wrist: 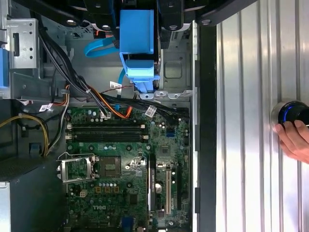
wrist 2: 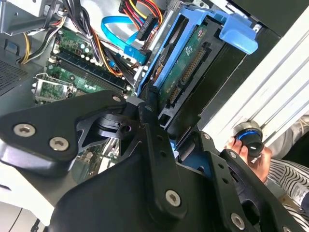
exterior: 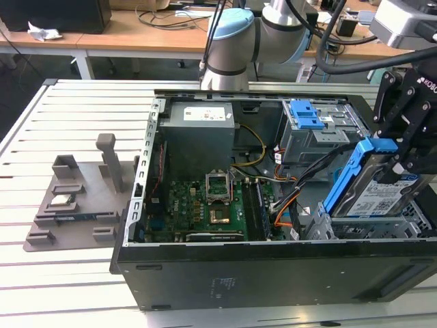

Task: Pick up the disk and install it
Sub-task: 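Insert the disk into the insertion slot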

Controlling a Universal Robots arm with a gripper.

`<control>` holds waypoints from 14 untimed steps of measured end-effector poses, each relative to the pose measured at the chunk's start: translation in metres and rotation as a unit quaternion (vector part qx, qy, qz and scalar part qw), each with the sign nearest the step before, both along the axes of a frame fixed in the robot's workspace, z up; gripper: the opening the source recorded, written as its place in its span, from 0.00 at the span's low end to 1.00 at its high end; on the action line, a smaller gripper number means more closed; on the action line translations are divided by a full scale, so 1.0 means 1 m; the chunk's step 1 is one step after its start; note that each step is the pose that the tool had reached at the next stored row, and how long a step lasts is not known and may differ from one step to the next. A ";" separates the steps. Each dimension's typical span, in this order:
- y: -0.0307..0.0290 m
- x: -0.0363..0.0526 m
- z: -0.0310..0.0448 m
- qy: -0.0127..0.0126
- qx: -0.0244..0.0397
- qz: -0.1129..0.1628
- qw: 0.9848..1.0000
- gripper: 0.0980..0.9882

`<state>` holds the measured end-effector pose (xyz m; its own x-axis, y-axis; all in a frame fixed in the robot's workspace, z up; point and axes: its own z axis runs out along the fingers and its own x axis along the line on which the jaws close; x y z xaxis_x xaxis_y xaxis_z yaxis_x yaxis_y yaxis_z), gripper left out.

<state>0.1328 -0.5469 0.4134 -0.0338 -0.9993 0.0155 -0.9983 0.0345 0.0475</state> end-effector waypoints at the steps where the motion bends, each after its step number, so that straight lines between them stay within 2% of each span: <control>1: 0.0000 0.0000 -0.0004 0.000 0.000 0.000 1.000 0.30; 14: 0.0000 0.0000 -0.0082 0.000 0.000 0.000 1.000 0.30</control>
